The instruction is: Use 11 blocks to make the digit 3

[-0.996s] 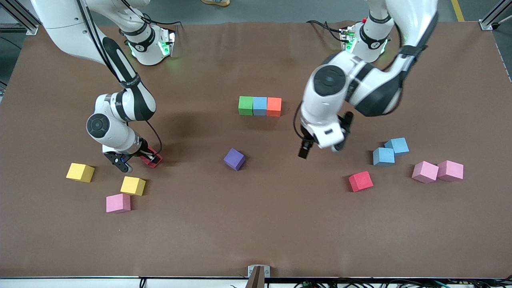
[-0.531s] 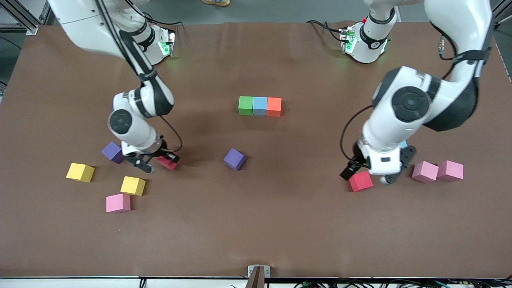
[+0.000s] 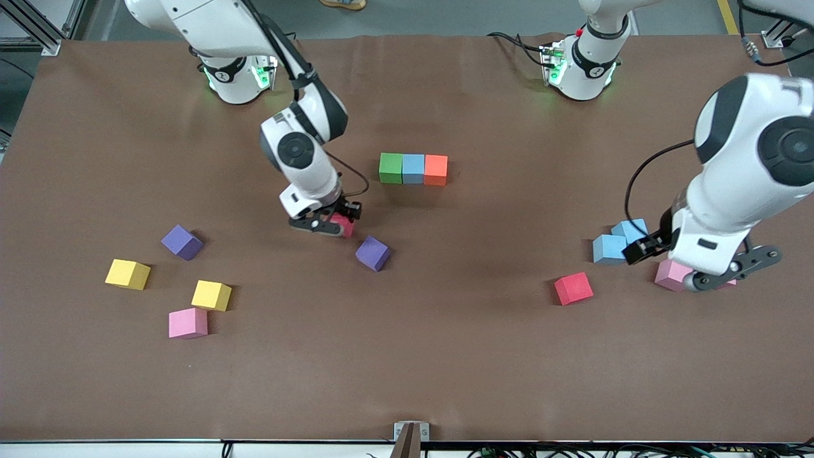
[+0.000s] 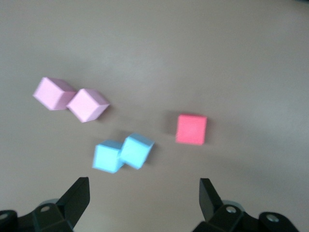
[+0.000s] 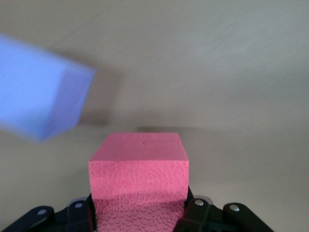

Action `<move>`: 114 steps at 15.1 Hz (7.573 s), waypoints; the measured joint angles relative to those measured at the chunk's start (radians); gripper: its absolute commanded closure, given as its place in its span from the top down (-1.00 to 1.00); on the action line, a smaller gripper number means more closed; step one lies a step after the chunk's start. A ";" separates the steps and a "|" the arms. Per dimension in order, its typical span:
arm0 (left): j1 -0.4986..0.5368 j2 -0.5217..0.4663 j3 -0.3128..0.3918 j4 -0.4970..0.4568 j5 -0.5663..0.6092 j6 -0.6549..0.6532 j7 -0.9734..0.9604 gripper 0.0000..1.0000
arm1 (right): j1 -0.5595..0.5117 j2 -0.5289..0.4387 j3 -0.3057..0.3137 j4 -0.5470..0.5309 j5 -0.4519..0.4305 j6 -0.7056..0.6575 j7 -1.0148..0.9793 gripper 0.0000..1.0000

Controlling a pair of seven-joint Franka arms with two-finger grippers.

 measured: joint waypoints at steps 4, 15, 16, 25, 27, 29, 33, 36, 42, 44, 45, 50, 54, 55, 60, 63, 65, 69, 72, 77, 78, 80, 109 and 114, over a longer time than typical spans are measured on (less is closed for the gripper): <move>0.031 -0.071 -0.002 0.032 -0.022 -0.062 0.223 1.00 | 0.070 0.006 -0.001 0.011 0.000 0.004 -0.031 -0.12; -0.137 -0.296 0.315 -0.088 -0.252 -0.153 0.377 1.00 | 0.137 0.113 -0.005 0.107 0.000 -0.009 -0.030 -0.12; -0.169 -0.322 0.358 -0.119 -0.265 -0.153 0.379 1.00 | 0.139 0.113 -0.005 0.107 0.000 -0.009 -0.013 -0.12; -0.279 -0.360 0.468 -0.412 -0.281 0.145 0.396 1.00 | 0.164 0.114 -0.006 0.110 0.000 -0.022 0.068 -0.11; -0.283 -0.314 0.461 -0.437 -0.281 0.216 0.391 1.00 | 0.172 0.114 -0.007 0.110 0.000 -0.025 0.076 -0.11; -0.283 -0.262 0.459 -0.443 -0.281 0.273 0.391 1.00 | 0.179 0.114 -0.007 0.110 0.000 -0.027 0.086 -0.11; -0.283 -0.138 0.449 -0.443 -0.281 0.382 0.390 1.00 | 0.186 0.114 -0.007 0.111 0.000 -0.029 0.088 -0.08; -0.284 -0.037 0.448 -0.414 -0.281 0.425 0.386 1.00 | 0.189 0.114 -0.007 0.111 0.000 -0.031 0.088 -0.07; -0.329 0.168 0.445 -0.224 -0.281 0.433 0.258 1.00 | 0.195 0.114 -0.007 0.111 0.000 -0.033 0.088 -0.05; -0.331 0.225 0.445 -0.192 -0.281 0.449 0.208 1.00 | 0.197 0.114 -0.007 0.111 0.000 -0.033 0.088 -0.05; -0.331 0.247 0.445 -0.183 -0.281 0.461 0.175 1.00 | 0.197 0.114 -0.006 0.111 0.000 -0.034 0.088 -0.05; -0.358 0.300 0.444 -0.170 -0.281 0.477 0.089 1.00 | 0.199 0.114 -0.005 0.111 0.000 -0.034 0.088 0.26; -0.365 0.308 0.447 -0.165 -0.281 0.485 0.086 1.00 | 0.200 0.116 -0.004 0.109 0.000 -0.035 0.091 0.96; -0.365 0.312 0.448 -0.164 -0.281 0.499 0.086 1.00 | 0.200 0.121 -0.003 0.108 0.000 -0.035 0.092 1.00; -0.358 0.333 0.454 -0.161 -0.281 0.531 0.086 1.00 | 0.175 0.132 -0.006 0.134 0.000 -0.070 0.094 1.00; -0.356 0.341 0.456 -0.159 -0.274 0.543 0.086 1.00 | 0.158 0.124 -0.006 0.179 0.000 -0.156 0.094 1.00; -0.356 0.345 0.457 -0.159 -0.247 0.545 0.086 1.00 | 0.152 0.109 -0.005 0.190 0.001 -0.179 0.094 1.00; -0.356 0.356 0.458 -0.158 -0.237 0.563 0.086 1.00 | 0.144 0.070 -0.002 0.193 0.054 -0.199 0.094 1.00; -0.356 0.365 0.459 -0.158 -0.237 0.572 0.083 1.00 | 0.128 0.047 -0.002 0.193 0.067 -0.205 0.096 1.00; -0.356 0.374 0.459 -0.157 -0.237 0.586 0.078 0.69 | -0.011 -0.030 -0.005 0.217 0.067 -0.380 -0.080 1.00; -0.355 0.377 0.459 -0.157 -0.237 0.597 0.078 0.35 | -0.060 -0.044 -0.007 0.226 0.068 -0.424 -0.168 1.00; -0.355 0.384 0.459 -0.157 -0.237 0.612 0.078 -0.31 | -0.173 -0.056 -0.011 0.241 0.068 -0.472 -0.364 1.00; -0.324 0.348 0.459 -0.156 -0.235 0.583 0.086 -1.00 | -0.579 0.300 -0.073 0.487 -0.006 -0.294 -0.731 -0.27; -0.324 0.342 0.458 -0.156 -0.235 0.583 0.085 -0.99 | -0.538 0.297 -0.063 0.503 -0.006 -0.352 -0.733 -0.34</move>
